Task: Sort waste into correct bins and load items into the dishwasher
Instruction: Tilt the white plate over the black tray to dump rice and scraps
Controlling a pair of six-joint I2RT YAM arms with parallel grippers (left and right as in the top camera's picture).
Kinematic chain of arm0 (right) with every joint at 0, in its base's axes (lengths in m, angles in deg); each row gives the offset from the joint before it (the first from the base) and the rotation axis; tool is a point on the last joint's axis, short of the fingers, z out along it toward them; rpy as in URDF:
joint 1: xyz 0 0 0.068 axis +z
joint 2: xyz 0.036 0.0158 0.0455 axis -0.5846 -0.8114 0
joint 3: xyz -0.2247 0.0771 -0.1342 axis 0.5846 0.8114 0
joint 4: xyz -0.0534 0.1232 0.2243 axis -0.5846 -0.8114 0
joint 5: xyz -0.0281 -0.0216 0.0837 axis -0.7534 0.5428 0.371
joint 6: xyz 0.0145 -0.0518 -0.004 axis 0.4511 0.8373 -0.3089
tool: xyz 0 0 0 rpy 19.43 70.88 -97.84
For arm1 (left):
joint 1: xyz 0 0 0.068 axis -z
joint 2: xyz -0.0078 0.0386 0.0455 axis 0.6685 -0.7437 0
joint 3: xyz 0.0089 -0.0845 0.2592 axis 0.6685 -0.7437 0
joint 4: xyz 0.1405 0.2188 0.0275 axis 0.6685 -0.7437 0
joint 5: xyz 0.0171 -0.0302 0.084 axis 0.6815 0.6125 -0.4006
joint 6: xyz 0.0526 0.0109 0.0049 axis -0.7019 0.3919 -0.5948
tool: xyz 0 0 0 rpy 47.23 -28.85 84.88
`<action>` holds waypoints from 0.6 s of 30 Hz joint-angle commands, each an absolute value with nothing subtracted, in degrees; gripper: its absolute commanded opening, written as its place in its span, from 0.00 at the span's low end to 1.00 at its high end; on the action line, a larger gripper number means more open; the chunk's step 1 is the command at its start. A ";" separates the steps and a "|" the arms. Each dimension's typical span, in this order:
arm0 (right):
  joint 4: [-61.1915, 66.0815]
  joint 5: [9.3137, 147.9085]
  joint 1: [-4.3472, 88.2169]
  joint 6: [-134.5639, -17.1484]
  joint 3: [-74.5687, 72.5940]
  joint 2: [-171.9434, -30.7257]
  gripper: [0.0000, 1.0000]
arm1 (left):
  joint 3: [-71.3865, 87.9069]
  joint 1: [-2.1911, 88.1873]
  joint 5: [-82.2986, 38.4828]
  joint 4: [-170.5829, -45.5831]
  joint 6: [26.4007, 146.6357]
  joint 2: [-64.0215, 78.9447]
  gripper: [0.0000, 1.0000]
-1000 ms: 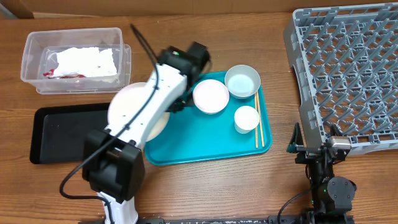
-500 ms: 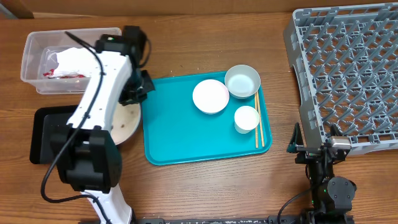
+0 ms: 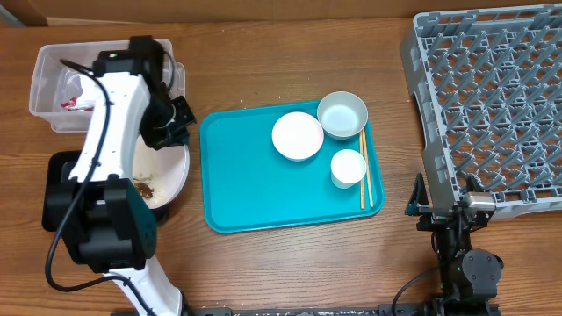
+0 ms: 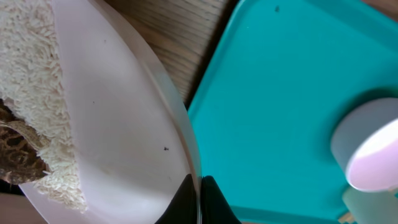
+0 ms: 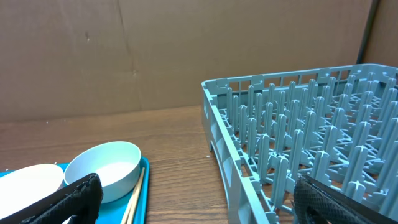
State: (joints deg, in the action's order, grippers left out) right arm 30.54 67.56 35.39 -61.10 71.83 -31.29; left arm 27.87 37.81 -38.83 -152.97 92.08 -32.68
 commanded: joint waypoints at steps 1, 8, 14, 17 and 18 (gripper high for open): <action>30.78 67.21 35.28 -60.91 72.44 -30.73 1.00 | 29.37 34.33 -30.65 -153.36 87.91 -30.97 0.04; 30.78 67.21 35.28 -60.91 72.44 -30.73 1.00 | 29.37 26.70 -22.45 -154.06 83.73 -29.53 0.04; 30.78 67.21 35.28 -60.91 72.44 -30.73 1.00 | 29.37 19.29 -7.81 -154.50 77.72 -29.16 0.04; 30.78 67.21 35.28 -60.91 72.44 -30.73 1.00 | 29.37 15.62 -0.97 -155.11 75.38 -29.16 0.04; 30.78 67.21 35.28 -60.91 72.44 -30.73 1.00 | 29.37 14.20 1.04 -155.57 74.33 -29.16 0.04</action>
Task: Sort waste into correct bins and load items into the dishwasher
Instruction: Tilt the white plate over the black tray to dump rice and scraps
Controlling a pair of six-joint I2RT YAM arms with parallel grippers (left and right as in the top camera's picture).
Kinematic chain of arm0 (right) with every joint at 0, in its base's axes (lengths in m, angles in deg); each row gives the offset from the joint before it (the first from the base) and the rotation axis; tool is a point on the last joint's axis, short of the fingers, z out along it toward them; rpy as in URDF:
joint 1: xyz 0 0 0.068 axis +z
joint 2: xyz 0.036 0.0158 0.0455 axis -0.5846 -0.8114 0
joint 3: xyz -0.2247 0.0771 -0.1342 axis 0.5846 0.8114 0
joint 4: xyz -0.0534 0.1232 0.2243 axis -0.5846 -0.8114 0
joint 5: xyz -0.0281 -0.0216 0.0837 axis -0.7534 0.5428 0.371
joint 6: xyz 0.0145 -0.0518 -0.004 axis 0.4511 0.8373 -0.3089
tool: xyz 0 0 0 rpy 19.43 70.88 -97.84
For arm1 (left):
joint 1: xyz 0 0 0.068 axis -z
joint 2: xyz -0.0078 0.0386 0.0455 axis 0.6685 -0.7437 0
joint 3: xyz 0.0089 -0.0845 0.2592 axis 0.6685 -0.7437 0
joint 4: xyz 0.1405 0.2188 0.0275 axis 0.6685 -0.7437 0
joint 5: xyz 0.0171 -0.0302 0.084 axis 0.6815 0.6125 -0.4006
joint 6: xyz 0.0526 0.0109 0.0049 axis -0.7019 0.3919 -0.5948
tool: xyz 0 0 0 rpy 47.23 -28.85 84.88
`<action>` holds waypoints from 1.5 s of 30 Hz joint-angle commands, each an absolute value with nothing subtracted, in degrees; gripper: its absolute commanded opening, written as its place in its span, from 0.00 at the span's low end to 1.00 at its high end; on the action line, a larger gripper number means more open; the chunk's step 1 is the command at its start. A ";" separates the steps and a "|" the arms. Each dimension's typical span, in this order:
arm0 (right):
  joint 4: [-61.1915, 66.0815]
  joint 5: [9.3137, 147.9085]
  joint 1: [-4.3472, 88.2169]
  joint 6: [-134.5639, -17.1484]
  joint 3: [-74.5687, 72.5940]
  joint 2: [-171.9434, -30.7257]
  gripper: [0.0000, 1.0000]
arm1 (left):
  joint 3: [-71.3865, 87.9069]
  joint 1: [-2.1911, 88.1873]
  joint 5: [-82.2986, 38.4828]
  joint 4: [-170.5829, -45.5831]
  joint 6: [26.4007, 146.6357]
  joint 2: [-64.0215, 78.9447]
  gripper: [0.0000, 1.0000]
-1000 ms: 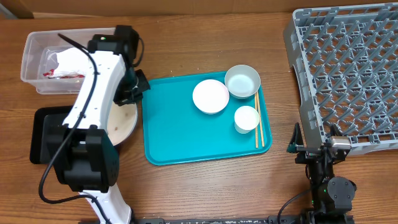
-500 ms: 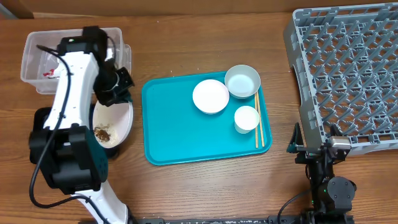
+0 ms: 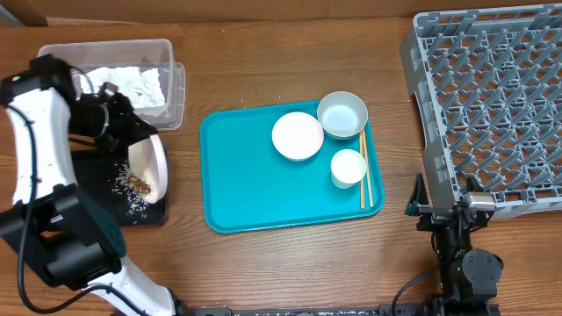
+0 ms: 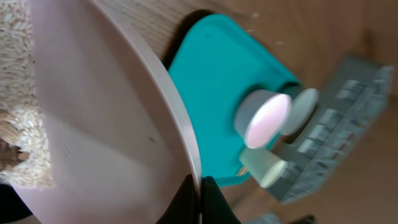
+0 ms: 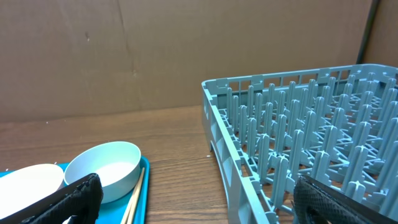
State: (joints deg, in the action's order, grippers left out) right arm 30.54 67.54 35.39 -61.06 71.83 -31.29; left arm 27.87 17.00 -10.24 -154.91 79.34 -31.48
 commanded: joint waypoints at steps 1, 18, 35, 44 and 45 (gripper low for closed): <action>30.78 67.21 35.28 -60.91 72.44 -30.73 1.00 | 29.37 13.02 2.20 -155.94 73.48 -29.16 0.04; 30.78 67.21 35.28 -60.91 72.44 -30.73 1.00 | 28.11 -4.40 14.83 -162.04 63.51 -29.23 0.04; 30.78 67.21 35.28 -60.91 72.44 -30.73 1.00 | 19.28 -7.59 26.48 -162.80 51.82 -29.25 0.04; 30.78 67.21 35.28 -60.91 72.44 -30.73 1.00 | 19.28 -7.41 26.46 -168.73 45.94 -29.18 0.04; 30.78 67.21 35.28 -60.91 72.44 -30.73 1.00 | 19.30 -7.41 26.29 -169.16 45.37 -29.14 0.04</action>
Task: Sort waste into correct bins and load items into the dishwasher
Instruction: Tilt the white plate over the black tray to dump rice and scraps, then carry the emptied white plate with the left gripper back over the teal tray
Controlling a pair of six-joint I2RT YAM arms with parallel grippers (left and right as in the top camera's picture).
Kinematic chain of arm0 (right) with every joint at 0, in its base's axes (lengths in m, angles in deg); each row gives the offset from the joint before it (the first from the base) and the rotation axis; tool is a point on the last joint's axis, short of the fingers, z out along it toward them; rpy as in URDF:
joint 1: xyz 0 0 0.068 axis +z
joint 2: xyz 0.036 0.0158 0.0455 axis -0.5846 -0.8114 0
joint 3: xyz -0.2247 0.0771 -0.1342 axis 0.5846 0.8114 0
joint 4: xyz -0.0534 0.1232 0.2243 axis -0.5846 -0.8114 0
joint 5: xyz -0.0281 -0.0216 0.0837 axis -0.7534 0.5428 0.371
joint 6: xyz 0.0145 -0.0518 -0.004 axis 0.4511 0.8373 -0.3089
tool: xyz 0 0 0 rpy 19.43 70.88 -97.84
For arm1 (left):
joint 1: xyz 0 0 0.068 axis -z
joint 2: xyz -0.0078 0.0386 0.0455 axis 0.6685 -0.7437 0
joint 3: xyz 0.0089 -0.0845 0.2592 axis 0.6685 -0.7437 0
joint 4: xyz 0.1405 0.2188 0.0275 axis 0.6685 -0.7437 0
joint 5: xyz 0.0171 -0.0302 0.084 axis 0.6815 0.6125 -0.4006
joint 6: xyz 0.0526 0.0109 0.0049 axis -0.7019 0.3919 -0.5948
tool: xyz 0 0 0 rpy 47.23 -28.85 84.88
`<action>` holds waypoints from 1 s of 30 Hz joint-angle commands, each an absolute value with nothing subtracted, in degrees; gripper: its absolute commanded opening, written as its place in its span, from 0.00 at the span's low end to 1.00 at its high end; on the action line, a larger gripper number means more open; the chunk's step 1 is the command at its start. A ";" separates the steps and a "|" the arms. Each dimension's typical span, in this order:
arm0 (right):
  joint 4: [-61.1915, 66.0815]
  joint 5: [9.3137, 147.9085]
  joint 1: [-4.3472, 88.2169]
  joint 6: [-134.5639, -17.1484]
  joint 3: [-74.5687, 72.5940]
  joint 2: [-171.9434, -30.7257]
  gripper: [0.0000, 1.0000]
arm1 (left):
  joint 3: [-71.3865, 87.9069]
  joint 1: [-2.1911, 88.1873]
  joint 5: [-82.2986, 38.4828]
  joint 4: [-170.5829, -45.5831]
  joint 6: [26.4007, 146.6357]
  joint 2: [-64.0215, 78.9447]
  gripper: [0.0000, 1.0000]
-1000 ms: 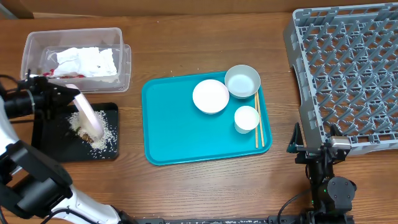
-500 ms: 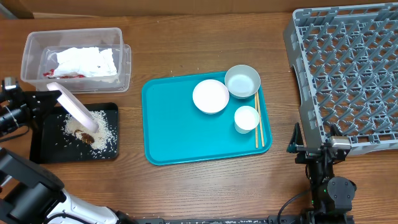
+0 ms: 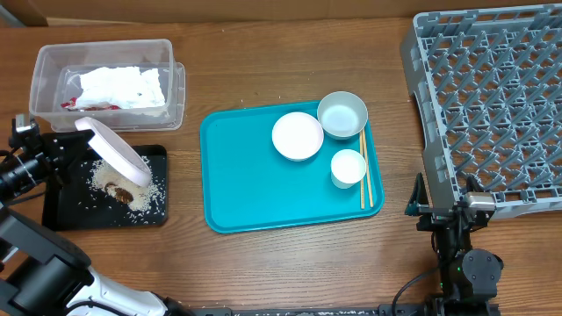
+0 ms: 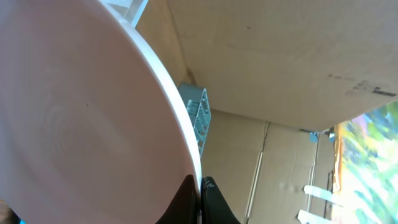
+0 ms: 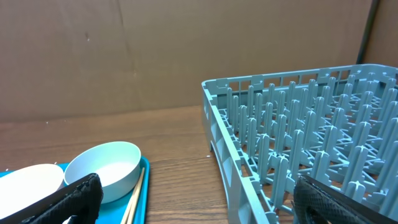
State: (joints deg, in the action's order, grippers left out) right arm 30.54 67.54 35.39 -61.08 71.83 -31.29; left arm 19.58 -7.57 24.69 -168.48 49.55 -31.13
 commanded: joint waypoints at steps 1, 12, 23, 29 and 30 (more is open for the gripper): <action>30.78 67.21 35.28 -60.91 72.44 -30.73 1.00 | 19.30 -7.35 26.57 -170.17 43.71 -29.05 0.04; 30.78 67.21 35.28 -60.91 72.44 -30.73 1.00 | 20.63 1.68 18.24 -170.71 47.10 -18.67 0.04; 30.78 67.21 35.28 -60.91 72.44 -30.73 1.00 | 21.13 35.05 -9.93 -160.07 70.33 -4.81 0.04; 30.78 67.21 35.28 -60.91 72.44 -30.73 1.00 | 18.40 59.31 -32.22 -152.59 86.18 -6.10 0.04; 30.78 67.21 35.28 -60.91 72.44 -30.73 1.00 | 17.29 63.38 -34.83 -150.63 89.13 -6.78 0.04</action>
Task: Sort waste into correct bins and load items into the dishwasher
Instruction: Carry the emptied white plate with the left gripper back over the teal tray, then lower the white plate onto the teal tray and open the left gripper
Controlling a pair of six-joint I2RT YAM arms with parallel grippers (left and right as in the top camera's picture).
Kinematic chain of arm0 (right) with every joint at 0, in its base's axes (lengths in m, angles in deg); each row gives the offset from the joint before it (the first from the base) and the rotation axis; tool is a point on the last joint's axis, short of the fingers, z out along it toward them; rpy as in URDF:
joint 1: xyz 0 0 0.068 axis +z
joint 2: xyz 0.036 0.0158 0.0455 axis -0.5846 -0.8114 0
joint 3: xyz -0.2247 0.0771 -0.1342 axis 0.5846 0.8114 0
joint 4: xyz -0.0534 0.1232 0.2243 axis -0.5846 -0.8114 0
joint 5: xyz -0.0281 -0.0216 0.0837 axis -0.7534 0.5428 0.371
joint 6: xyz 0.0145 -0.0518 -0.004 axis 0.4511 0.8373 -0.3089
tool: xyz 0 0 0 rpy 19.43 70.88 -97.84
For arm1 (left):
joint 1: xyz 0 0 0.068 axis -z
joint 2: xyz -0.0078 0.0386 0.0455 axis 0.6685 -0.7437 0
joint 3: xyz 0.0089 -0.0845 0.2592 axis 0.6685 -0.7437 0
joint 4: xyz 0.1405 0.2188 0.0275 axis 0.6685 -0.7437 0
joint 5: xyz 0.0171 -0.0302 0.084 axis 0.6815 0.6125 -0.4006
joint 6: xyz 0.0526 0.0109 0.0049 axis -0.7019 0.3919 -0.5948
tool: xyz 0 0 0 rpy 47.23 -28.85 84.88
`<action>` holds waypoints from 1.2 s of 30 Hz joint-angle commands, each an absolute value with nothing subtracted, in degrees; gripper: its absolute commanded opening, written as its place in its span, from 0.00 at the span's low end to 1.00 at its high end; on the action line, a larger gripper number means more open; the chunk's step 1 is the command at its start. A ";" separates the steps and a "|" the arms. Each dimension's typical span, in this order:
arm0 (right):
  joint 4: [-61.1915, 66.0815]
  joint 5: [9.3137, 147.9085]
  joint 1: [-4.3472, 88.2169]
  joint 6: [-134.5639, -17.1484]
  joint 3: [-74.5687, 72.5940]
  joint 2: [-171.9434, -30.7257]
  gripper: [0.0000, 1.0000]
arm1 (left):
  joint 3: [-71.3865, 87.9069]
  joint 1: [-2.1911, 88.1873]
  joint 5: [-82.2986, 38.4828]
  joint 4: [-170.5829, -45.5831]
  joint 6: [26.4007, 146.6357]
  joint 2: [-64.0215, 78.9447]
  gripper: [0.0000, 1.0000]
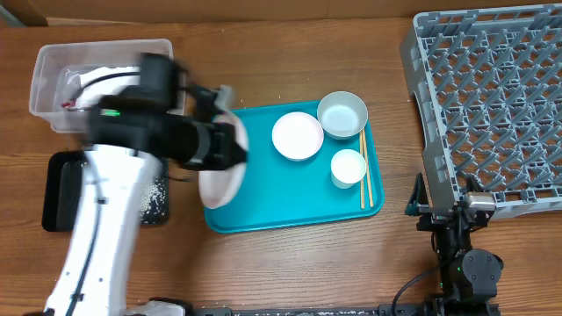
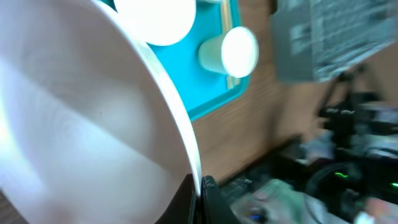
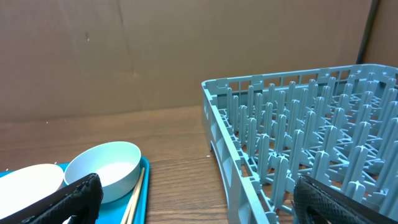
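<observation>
My left gripper (image 1: 224, 154) is shut on the rim of a pale pink plate (image 1: 221, 180), which hangs tilted over the left edge of the teal tray (image 1: 263, 197). In the left wrist view the bare plate (image 2: 81, 124) fills the left side, its rim pinched between my fingers (image 2: 200, 190). On the tray are a white plate (image 1: 297, 135), a bowl (image 1: 342, 114), a cup (image 1: 348, 167) and chopsticks (image 1: 363, 180). My right gripper (image 1: 442, 206) rests open by the grey dish rack (image 1: 492, 96), nothing between its fingers (image 3: 74, 199).
A black bin (image 1: 61, 189) with scattered rice lies at the left, partly hidden by my left arm. A clear bin (image 1: 53, 79) with white paper stands at the back left. The right wrist view shows the bowl (image 3: 102, 168) and the rack (image 3: 311, 137).
My left gripper, still shut on the plate, has moved from over the black bin at the far left to the left edge of the teal tray. The right arm has not moved.
My left gripper held the plate, with rice and brown scraps on it, beside the tray. Then the plate was tilted over the black bin. Later it was bare and the food lay in the bin. Now the bare plate is over the tray's left edge.
</observation>
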State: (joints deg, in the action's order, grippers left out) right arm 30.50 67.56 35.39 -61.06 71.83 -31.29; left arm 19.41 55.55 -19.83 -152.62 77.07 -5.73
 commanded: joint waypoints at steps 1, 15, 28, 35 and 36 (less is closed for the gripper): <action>30.78 67.21 35.28 -60.91 72.44 -30.73 1.00 | 16.19 66.64 -36.71 -148.68 91.43 -7.46 0.04; 30.78 67.21 35.28 -60.91 72.44 -30.73 1.00 | 10.27 87.27 -55.85 -133.89 104.78 -27.02 0.04; 30.78 67.21 35.28 -60.91 72.44 -30.73 1.00 | 10.82 87.18 -56.99 -134.41 107.07 -33.55 0.15; 30.78 67.21 35.28 -60.91 72.44 -30.73 1.00 | 23.23 86.88 -57.53 -144.62 105.94 -33.18 0.35; 30.78 67.21 35.28 -60.91 72.44 -30.73 1.00 | 25.88 86.88 -57.93 -146.54 105.96 -33.16 0.41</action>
